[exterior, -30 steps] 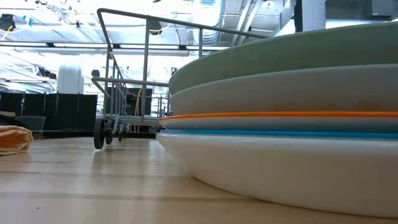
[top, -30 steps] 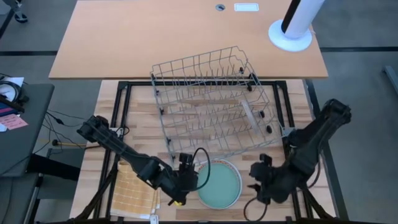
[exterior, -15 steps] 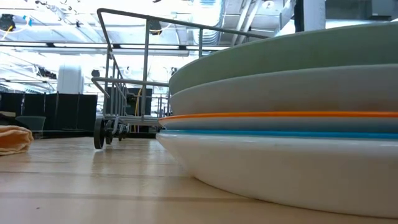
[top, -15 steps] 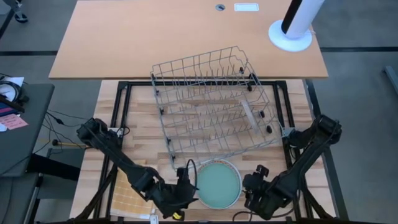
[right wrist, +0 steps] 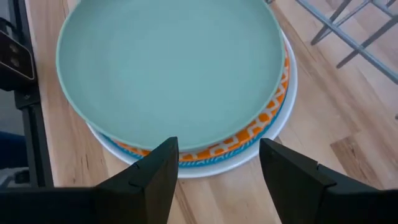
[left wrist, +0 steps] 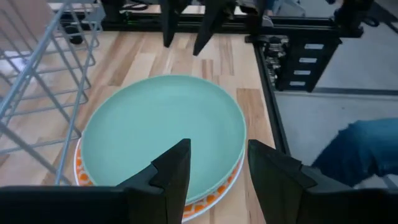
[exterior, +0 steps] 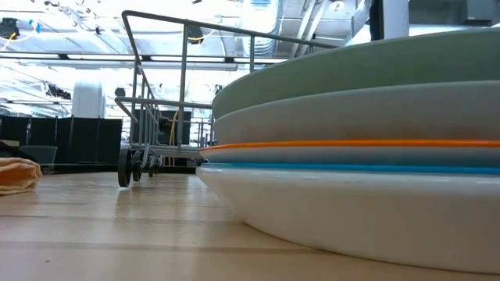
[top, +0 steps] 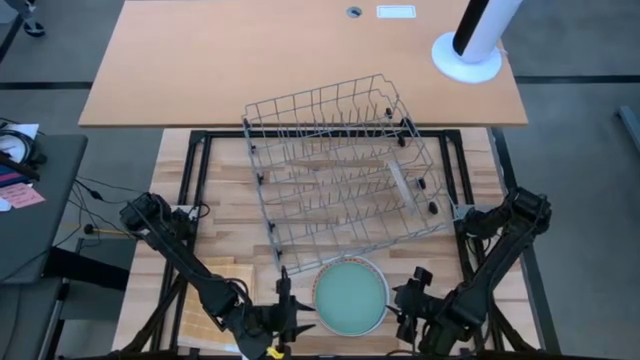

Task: Sort dishes
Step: Put the green plate in the dish rack

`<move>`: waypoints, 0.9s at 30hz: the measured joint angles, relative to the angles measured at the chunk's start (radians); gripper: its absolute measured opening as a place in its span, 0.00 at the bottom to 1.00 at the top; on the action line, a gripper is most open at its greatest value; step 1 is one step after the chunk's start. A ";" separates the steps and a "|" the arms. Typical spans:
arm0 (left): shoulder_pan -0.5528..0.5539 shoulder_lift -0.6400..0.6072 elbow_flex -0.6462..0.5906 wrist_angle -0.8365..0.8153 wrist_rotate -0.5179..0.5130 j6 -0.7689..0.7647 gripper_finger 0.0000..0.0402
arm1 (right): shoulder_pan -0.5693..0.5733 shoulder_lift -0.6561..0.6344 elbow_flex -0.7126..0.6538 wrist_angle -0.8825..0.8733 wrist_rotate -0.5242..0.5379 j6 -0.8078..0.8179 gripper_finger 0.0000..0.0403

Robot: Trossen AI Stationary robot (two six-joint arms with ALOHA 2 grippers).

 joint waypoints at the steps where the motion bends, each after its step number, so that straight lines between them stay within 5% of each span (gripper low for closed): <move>1: -0.001 0.001 -0.004 -0.004 -0.001 -0.008 0.38 | 0.000 0.000 0.000 0.000 0.000 0.000 0.56; 14: 0.017 0.219 0.109 0.114 0.073 0.195 0.38 | 0.019 0.000 0.000 0.078 0.000 -0.178 0.44; 27: 0.068 0.340 0.395 -0.366 0.185 0.290 0.38 | 0.025 0.000 0.000 0.082 -0.026 -0.184 0.40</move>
